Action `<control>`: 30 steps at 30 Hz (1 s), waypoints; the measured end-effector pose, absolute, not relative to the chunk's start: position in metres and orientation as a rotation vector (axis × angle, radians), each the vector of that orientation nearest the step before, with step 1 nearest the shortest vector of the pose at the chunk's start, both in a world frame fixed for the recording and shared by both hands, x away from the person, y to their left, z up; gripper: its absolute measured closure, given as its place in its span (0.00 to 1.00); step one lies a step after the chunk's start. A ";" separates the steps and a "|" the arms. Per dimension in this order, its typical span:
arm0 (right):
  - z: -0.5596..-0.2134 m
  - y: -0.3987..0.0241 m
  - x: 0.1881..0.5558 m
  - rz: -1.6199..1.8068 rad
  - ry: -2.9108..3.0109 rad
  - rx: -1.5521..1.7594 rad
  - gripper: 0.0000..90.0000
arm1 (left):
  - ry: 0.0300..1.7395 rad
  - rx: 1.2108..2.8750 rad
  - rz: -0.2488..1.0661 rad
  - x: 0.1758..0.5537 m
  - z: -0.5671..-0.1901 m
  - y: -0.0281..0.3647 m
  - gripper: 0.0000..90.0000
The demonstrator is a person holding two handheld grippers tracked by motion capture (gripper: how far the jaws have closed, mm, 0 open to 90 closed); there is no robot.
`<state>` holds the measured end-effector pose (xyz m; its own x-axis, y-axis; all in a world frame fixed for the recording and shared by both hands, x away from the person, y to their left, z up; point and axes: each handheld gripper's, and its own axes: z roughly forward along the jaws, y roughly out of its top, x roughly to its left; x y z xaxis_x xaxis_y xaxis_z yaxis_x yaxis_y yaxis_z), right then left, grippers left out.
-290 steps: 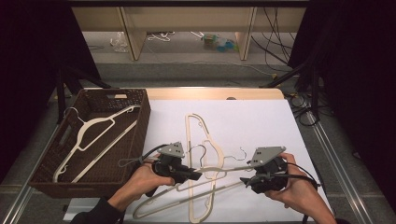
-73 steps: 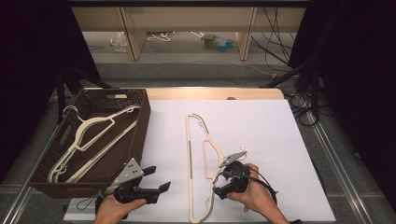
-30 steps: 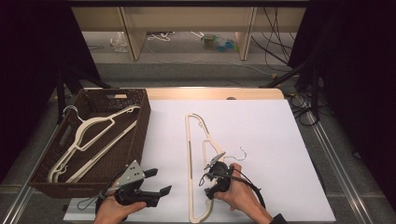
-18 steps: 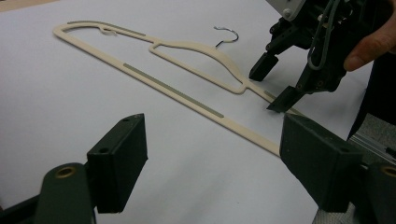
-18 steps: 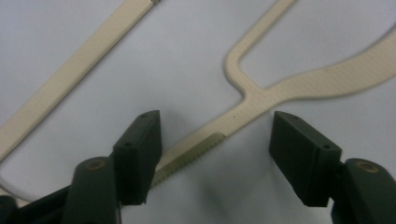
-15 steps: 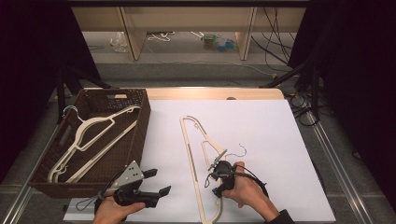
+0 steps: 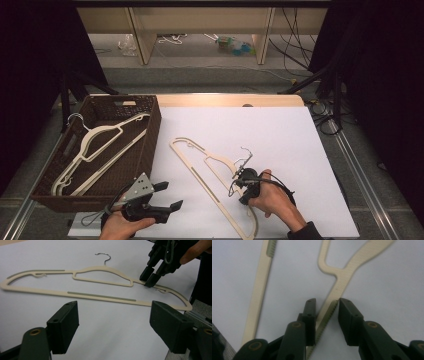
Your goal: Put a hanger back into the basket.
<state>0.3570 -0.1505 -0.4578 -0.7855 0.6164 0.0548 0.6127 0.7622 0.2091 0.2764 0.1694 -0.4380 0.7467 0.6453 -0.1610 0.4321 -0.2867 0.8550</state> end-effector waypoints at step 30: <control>-0.454 -0.157 0.360 0.146 2.990 0.921 0.86 | 0.813 1.947 0.256 0.278 -0.441 0.166 0.26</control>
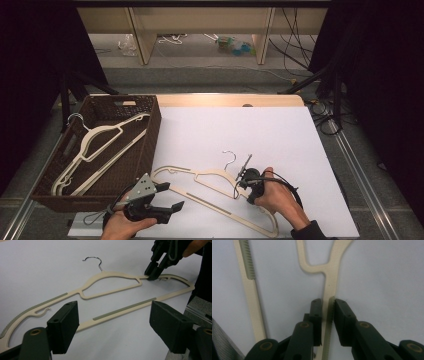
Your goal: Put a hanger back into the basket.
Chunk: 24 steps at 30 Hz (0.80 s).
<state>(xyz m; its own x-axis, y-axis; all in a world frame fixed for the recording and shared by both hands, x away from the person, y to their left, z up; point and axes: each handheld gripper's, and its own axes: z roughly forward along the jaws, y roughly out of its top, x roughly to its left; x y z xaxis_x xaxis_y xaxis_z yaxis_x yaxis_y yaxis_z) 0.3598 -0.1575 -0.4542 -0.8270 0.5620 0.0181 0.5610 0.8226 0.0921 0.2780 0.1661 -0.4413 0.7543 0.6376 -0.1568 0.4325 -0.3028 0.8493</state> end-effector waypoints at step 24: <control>-0.427 -0.179 0.342 0.174 2.958 0.688 0.89 | 0.760 2.085 0.204 0.335 -0.464 0.102 0.27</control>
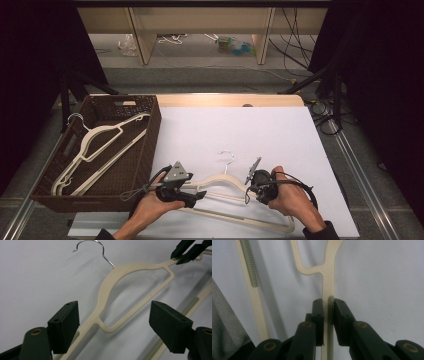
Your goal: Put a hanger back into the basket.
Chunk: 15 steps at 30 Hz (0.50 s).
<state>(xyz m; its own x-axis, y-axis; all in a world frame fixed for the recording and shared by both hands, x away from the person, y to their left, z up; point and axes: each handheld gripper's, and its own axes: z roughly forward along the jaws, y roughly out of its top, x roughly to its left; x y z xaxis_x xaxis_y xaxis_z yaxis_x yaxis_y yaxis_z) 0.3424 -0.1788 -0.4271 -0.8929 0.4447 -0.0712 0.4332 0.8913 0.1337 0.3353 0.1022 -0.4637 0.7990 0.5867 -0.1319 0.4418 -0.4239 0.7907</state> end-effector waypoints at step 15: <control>-0.407 -0.172 0.325 0.196 2.925 0.568 0.89 | 0.694 2.184 0.076 0.366 -0.475 0.074 0.30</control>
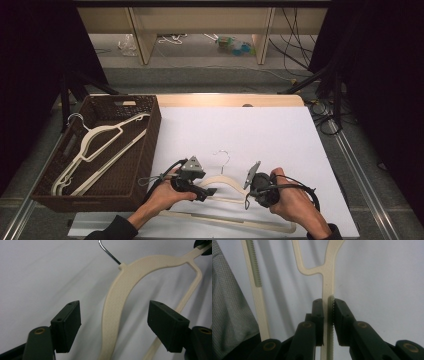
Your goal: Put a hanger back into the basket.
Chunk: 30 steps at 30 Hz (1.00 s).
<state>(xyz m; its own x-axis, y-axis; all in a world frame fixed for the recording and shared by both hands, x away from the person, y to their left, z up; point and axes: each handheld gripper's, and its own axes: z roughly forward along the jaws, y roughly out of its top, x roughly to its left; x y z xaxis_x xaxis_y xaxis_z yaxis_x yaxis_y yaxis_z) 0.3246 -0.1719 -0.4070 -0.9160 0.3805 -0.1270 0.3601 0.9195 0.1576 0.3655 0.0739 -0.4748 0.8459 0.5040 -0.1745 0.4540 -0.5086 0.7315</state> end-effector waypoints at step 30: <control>-0.411 -0.177 0.321 0.268 2.972 0.355 0.90 | 0.521 2.163 -0.204 0.367 -0.457 0.071 0.78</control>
